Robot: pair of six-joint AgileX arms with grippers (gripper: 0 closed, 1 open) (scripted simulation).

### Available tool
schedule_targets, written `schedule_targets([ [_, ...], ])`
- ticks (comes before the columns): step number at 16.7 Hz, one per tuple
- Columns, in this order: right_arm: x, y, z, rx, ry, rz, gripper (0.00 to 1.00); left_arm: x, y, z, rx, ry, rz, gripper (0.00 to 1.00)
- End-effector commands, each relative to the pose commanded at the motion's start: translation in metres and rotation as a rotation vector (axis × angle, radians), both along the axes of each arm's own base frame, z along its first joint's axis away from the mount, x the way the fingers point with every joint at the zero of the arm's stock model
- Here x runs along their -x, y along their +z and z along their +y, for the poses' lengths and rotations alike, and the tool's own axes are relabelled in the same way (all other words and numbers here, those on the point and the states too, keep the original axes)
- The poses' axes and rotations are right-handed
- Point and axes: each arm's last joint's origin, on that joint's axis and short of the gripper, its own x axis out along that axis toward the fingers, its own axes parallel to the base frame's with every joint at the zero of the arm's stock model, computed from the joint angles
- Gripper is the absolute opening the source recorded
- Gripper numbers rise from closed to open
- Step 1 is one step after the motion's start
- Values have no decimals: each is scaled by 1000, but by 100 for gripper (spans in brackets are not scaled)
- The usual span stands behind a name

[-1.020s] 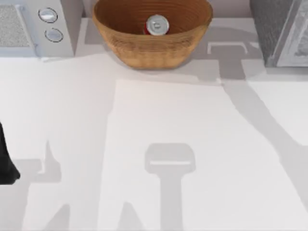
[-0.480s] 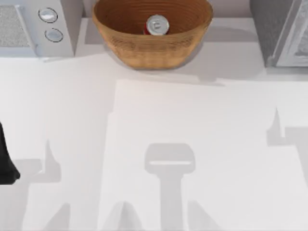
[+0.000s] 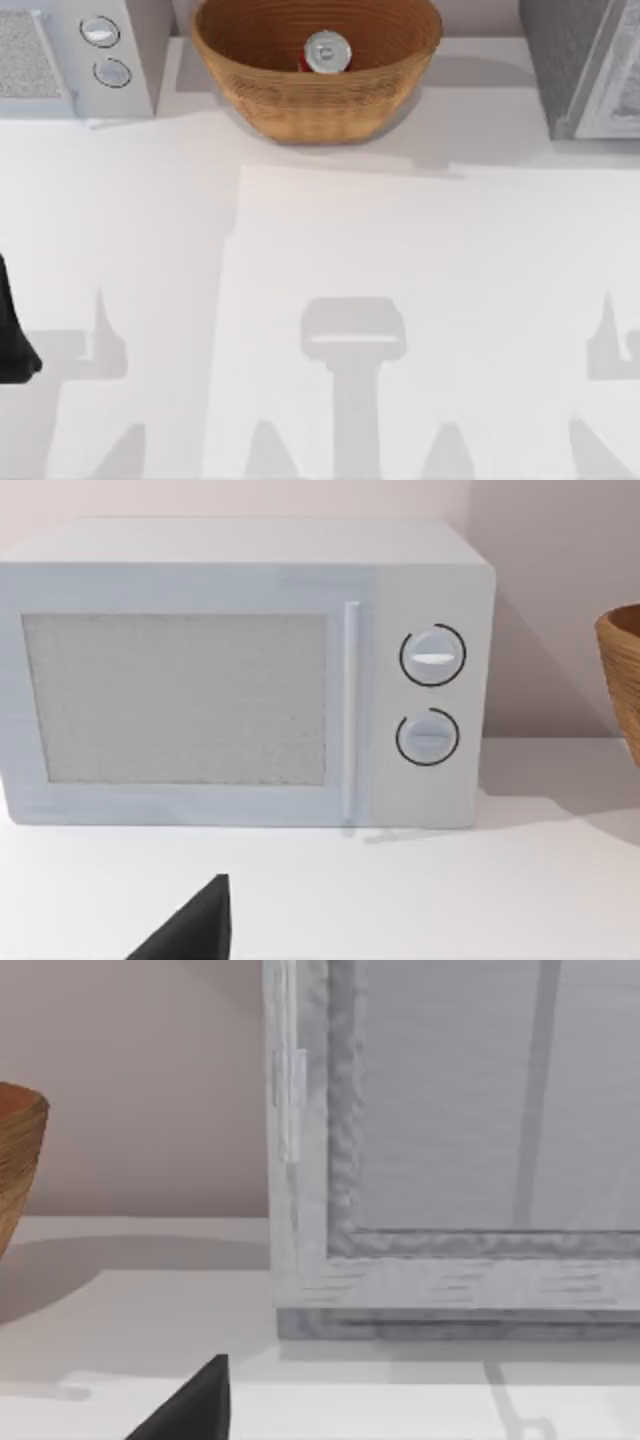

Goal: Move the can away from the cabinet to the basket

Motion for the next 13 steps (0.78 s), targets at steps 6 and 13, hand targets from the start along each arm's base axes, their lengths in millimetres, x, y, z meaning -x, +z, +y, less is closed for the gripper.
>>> schedule_targets([
  [6,0,-1,0,0,2,2,100,0,0,0,0,0,0,100],
  [13,-16,29,-21,10,0,-54,100,0,0,0,0,0,0,100],
])
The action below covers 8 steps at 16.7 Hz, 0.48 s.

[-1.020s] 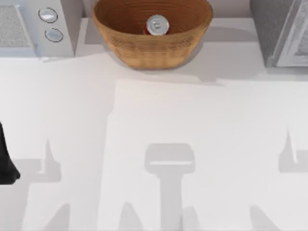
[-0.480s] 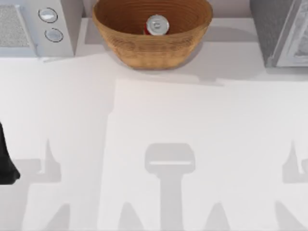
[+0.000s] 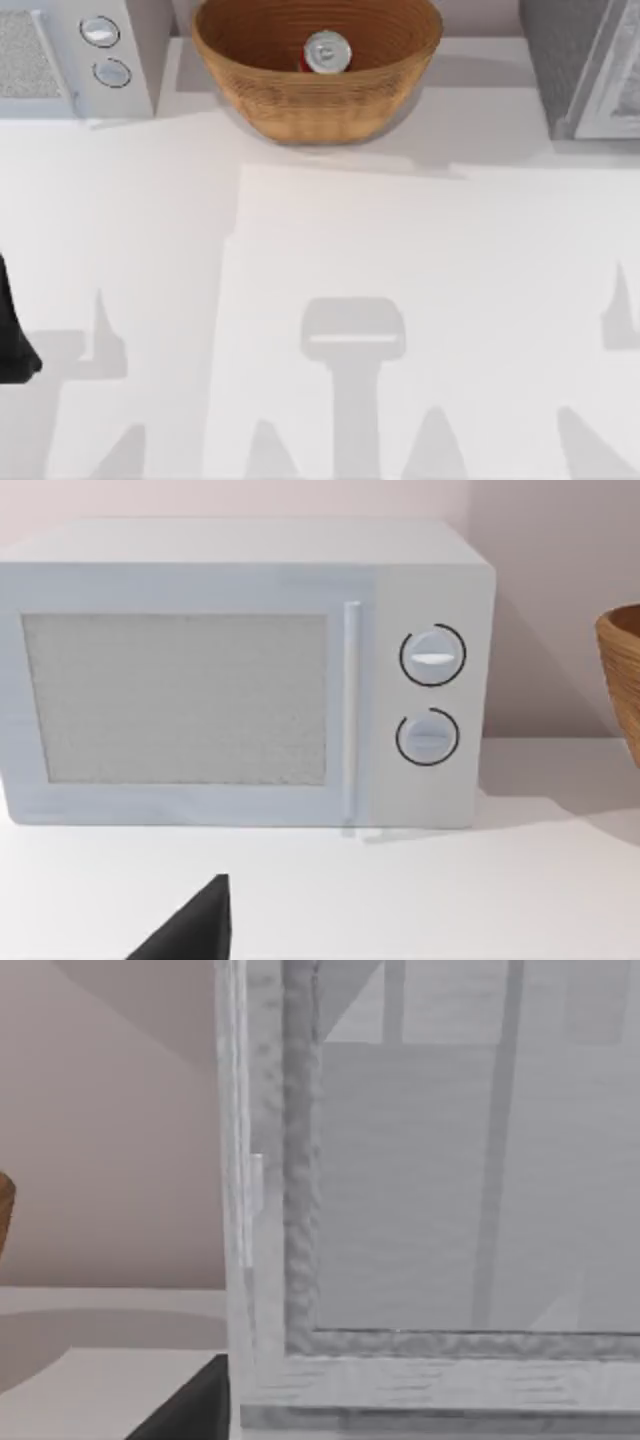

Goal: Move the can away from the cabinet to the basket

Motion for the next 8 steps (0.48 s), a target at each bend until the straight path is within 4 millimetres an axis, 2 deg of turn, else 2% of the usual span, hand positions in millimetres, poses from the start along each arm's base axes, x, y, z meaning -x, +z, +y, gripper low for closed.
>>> schedule_targets([
  [4,-25,13,-37,9,-3,14,100,0,0,0,0,0,0,100],
  [8,-43,6,-92,2,-3,41,100,0,0,0,0,0,0,100],
])
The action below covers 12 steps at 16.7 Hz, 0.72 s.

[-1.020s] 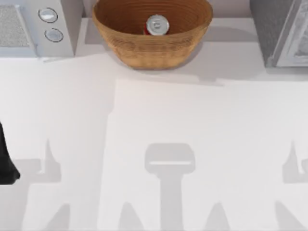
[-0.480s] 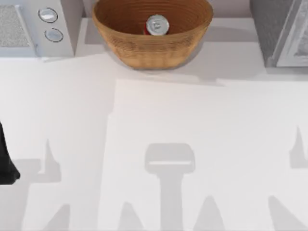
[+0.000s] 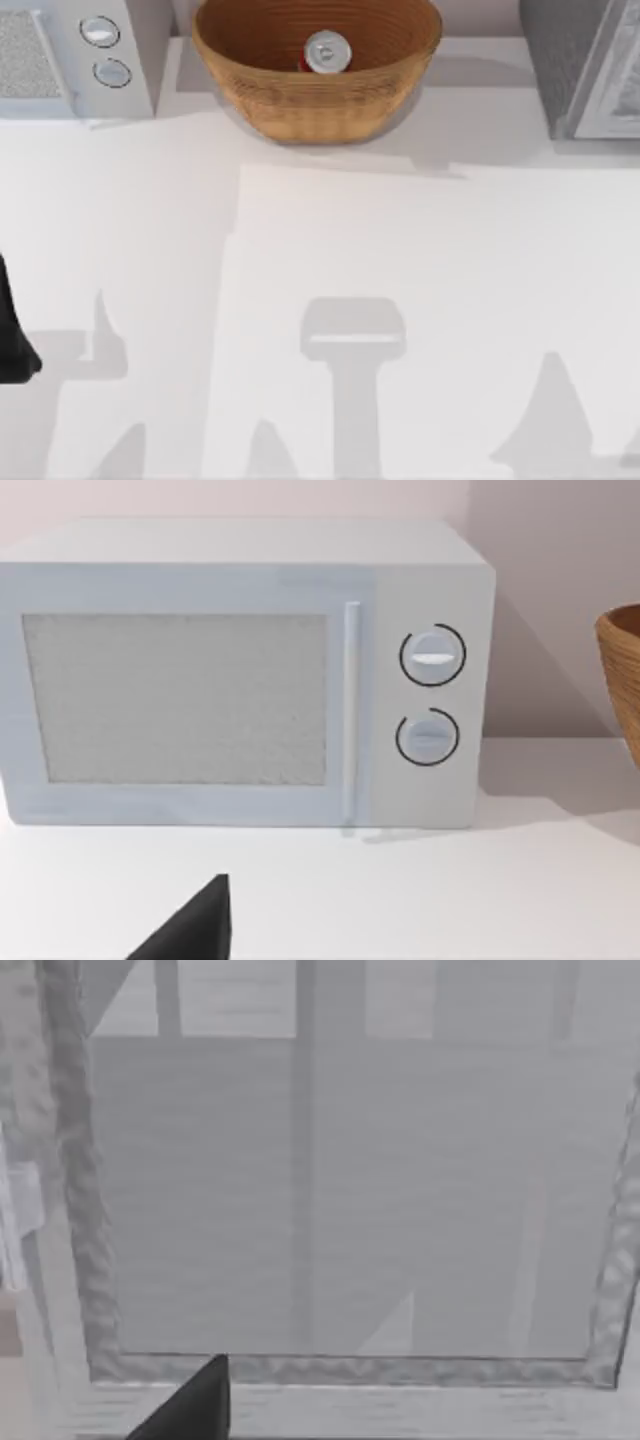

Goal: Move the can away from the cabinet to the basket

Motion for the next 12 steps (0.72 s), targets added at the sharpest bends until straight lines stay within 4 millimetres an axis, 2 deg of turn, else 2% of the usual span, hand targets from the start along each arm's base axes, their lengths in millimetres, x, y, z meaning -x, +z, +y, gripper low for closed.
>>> schedule_targets([
  [3,-1,-14,-42,-9,1,12,100,0,0,0,0,0,0,100],
  [6,5,-29,-72,-13,3,16,100,0,0,0,0,0,0,100],
  [9,11,-37,-87,-12,4,15,100,0,0,0,0,0,0,100],
  [12,11,-37,-88,-12,4,16,100,0,0,0,0,0,0,100],
])
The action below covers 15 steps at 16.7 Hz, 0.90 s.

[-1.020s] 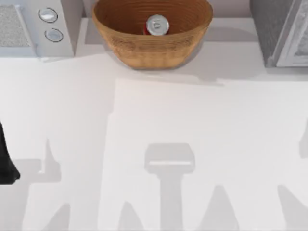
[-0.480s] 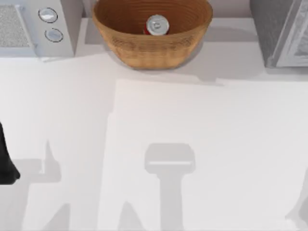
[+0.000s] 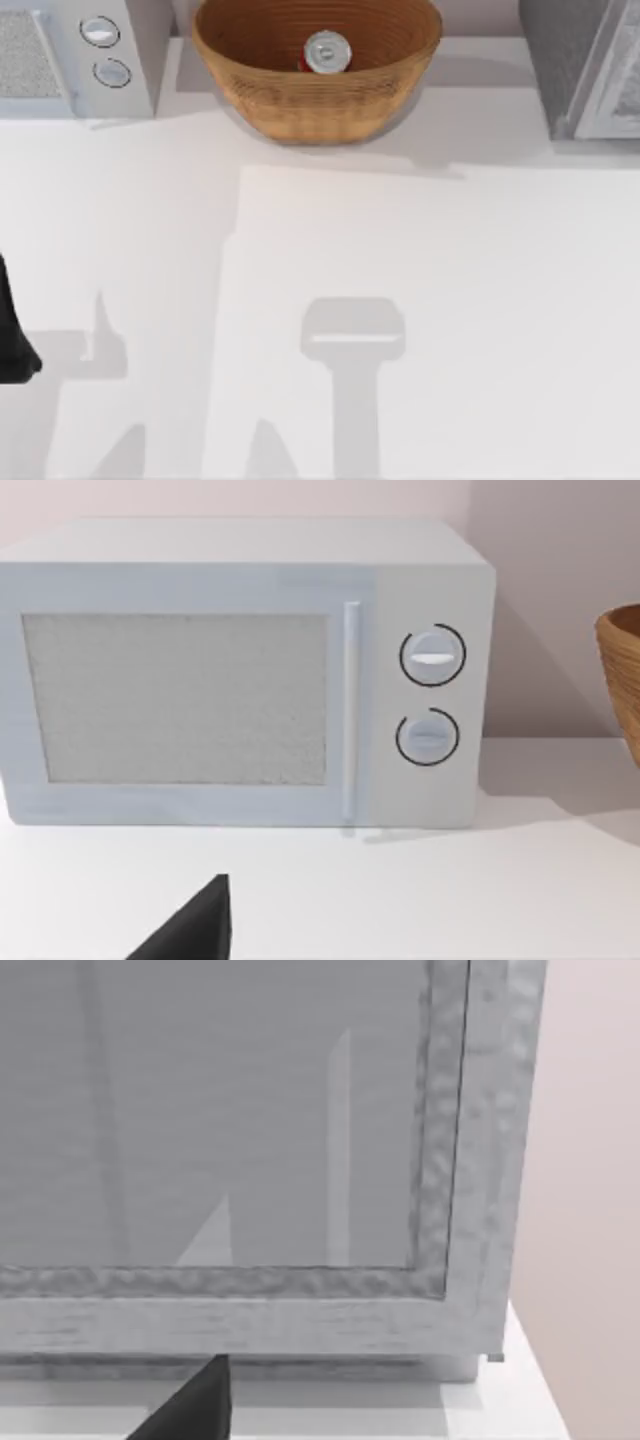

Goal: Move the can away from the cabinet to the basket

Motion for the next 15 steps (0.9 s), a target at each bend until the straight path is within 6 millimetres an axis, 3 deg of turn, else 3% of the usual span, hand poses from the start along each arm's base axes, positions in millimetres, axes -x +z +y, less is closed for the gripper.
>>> schedule_targets([
  [4,-1,1,-1,-2,2,1,100,0,0,0,0,0,0,100],
  [8,-13,27,-25,0,2,-2,100,0,0,0,0,0,0,100],
  [11,-25,67,-53,-5,1,1,100,0,0,0,0,0,0,100],
  [15,-35,146,-76,-26,-1,14,100,0,0,0,0,0,0,100],
])
